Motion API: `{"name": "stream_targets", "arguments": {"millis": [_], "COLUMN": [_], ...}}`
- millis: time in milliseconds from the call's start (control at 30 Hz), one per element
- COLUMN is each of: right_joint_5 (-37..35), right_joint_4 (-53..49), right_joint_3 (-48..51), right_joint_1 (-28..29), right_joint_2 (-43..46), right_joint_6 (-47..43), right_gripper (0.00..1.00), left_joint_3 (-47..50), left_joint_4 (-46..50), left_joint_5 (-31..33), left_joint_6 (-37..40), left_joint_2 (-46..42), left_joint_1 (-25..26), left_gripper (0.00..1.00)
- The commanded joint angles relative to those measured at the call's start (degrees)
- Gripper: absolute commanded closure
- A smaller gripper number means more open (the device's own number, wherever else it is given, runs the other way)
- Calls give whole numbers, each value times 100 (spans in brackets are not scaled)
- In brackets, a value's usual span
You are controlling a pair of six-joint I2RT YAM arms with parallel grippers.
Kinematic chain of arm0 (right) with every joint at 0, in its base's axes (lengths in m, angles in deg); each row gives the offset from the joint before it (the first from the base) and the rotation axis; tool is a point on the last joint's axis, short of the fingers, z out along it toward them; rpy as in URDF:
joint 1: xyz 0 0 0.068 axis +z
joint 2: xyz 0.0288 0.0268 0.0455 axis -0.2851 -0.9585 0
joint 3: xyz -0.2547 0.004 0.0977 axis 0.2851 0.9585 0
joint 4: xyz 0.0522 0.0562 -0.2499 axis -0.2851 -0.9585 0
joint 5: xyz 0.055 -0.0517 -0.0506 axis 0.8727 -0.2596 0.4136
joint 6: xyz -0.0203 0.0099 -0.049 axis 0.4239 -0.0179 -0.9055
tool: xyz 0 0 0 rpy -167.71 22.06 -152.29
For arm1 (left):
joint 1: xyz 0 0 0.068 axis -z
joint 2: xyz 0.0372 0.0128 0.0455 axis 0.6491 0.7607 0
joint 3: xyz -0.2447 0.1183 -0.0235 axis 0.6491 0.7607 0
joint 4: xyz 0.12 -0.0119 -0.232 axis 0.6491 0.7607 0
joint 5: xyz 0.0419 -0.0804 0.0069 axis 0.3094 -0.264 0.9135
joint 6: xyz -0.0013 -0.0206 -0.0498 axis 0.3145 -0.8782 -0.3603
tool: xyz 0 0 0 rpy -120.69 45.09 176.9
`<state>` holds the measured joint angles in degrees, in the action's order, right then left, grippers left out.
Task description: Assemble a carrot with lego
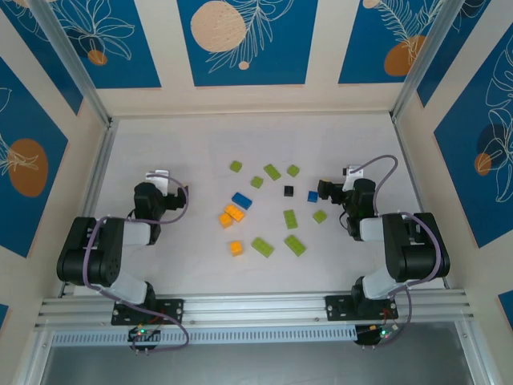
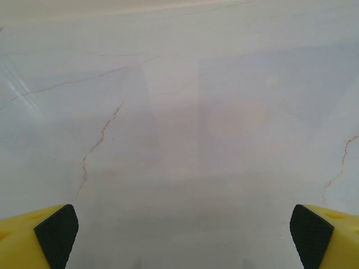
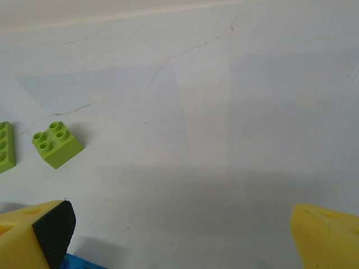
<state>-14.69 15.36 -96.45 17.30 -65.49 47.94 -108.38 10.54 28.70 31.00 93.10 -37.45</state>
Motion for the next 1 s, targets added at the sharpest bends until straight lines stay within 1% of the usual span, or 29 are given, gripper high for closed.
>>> {"name": "stream_targets", "arguments": {"millis": [0,833,867,900,933,967], "right_joint_5": [82,89,68,-108,-323,-495], "right_joint_4": [139,135,153,134,-8,-282], "right_joint_3": [-120,-110,-99,-113,-145,-237], "right_joint_1": [-21,-20,-16,9,45,67], "right_joint_2": [3,11,19,54,150,298], "right_joint_6": [-98,-103,-103,-73,-23,15], "right_gripper": [0,1,1,0,0,1], "left_joint_3": [-42,-25,-24,-20,-67,-187], "left_joint_4": [-153,-170,-171,-186,-29,326], "left_joint_5": [-71,-71,-71,-71,-25,7], "left_joint_6": [84,83,83,84,68,66], "left_joint_2": [10,4,-8,-9,-102,-290], "left_joint_1": [33,32,30,31,31,27], "left_gripper": [0,0,0,0,0,0]}}
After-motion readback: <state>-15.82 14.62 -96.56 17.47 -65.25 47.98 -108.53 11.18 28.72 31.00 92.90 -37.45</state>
